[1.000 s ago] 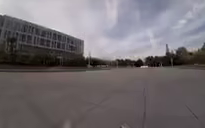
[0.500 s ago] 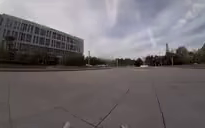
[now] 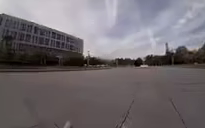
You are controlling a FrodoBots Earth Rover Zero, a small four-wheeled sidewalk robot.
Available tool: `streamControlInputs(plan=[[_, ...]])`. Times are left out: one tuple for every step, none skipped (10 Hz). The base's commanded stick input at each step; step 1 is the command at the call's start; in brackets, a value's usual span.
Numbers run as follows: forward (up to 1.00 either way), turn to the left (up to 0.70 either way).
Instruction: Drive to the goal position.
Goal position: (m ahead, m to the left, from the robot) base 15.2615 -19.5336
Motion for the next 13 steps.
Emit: streamControlInputs(plan=[[1.0,0.0],[1.0,0.0],[1.0,0.0],[1.0,0.0],[1.0,0.0],[1.0,0.0],[1.0,0.0],[1.0,0.0],[1.0,0.0],[1.0,0.0],[1.0,0.0],[1.0,0.0],[1.0,0.0]])
